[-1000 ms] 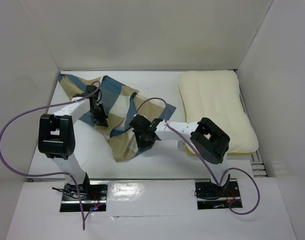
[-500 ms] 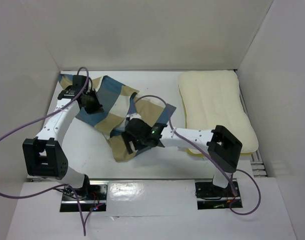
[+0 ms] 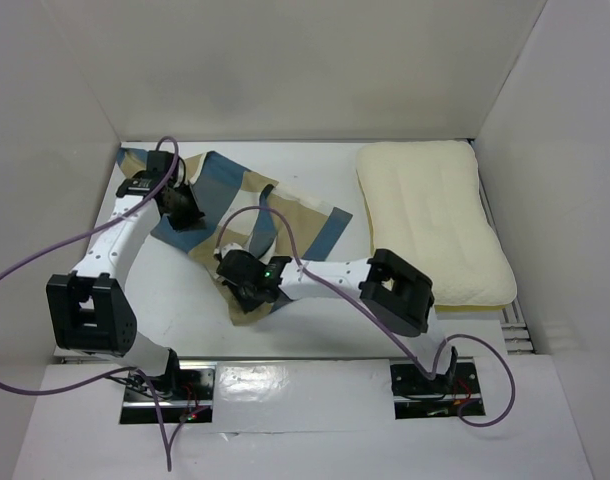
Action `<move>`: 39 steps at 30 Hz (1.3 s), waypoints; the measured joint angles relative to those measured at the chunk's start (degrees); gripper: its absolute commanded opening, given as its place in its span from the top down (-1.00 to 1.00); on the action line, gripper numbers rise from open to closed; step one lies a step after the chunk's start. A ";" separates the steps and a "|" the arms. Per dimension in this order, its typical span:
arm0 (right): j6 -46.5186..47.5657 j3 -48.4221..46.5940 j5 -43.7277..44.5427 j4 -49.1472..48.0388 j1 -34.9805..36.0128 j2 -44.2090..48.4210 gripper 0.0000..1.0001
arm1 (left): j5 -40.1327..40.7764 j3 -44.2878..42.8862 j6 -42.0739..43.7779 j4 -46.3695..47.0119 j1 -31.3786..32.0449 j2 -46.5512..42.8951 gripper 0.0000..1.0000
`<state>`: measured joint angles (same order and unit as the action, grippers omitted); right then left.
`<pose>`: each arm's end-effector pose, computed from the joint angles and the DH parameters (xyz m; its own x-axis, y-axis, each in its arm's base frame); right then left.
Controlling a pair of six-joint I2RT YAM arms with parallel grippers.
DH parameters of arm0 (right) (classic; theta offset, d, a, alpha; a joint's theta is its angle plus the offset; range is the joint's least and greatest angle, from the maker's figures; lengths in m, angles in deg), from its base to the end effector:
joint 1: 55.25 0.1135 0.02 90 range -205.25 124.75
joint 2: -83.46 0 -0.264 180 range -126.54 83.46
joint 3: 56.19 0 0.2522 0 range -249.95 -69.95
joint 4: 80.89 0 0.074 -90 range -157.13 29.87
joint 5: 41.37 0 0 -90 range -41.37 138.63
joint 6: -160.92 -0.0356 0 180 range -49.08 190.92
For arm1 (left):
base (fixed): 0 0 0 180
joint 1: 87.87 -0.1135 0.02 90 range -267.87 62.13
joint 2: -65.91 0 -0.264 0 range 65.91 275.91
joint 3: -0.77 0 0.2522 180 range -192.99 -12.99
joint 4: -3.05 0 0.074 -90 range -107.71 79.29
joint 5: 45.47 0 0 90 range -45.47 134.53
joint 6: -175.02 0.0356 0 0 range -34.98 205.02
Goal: Put the pillow into the pillowcase
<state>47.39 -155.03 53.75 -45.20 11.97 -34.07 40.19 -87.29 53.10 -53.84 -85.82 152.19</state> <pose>0.1751 0.4088 0.1778 -0.6472 -0.5141 -0.5629 -0.6979 0.6967 0.1660 0.3173 -0.0141 0.2950 -0.7375 -0.5012 -0.4527 -0.3664 0.8600 -0.3551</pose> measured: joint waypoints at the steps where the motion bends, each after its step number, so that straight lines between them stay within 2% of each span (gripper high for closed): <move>1: -0.04 0.74 1.07 0.24 0.00 0.63 1.00 | -0.02 -0.37 0.00 -0.31 0.00 0.00 1.00; 8: 0.66 6.56 6.73 5.20 -0.02 14.34 1.00 | -0.07 -5.20 0.24 -1.62 0.00 -0.02 1.00; 9: 0.44 6.80 6.86 5.29 -0.15 16.33 0.25 | -0.04 -5.77 0.24 -1.68 0.00 0.00 1.00; 10: -0.26 6.80 6.69 5.31 -0.44 17.77 -0.26 | -0.04 -6.12 0.26 -1.66 0.00 0.00 1.00; 11: -0.57 6.80 6.40 5.03 -0.61 18.62 -0.53 | -0.04 -6.32 0.26 -1.68 0.00 0.00 1.00; 12: -1.16 6.78 5.51 4.70 -1.01 19.02 -0.70 | -0.02 -6.45 0.26 -1.70 0.00 0.00 1.00; 14: -2.19 6.75 2.60 4.15 -2.23 18.03 -0.91 | -0.02 -6.45 0.26 -1.90 0.00 0.00 1.00; 17: -4.15 6.67 -1.81 2.93 -4.07 13.55 -0.91 | -0.04 -6.45 0.26 -2.21 0.00 0.00 1.00; 19: -5.09 6.10 -4.28 2.47 -5.01 9.46 -0.80 | -0.07 -6.45 0.26 -2.34 0.00 0.00 1.00; 20: -5.38 5.62 -5.38 2.23 -5.25 7.39 -0.66 | -0.04 -6.45 0.26 -2.34 0.00 0.00 1.00; 24: -5.77 4.83 -7.91 1.55 -5.22 2.75 0.59 | -0.11 -6.45 0.33 -2.34 0.00 0.00 1.00; 25: -5.97 4.90 -8.09 1.31 -5.22 2.62 1.00 | -0.20 -6.45 0.33 -2.36 0.00 0.00 1.00; 31: -6.10 5.46 -5.60 1.14 -5.22 5.42 1.00 | -0.94 -6.45 0.57 -2.45 0.00 0.00 1.00; 39: -3.04 7.54 -3.32 10.08 -5.25 20.81 1.00 | -1.05 -9.38 2.71 -4.90 0.04 0.37 1.00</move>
<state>44.36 -147.49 50.43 -35.12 6.73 -13.27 39.14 -96.67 55.81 -58.74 -85.78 152.56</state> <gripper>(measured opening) 0.008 0.023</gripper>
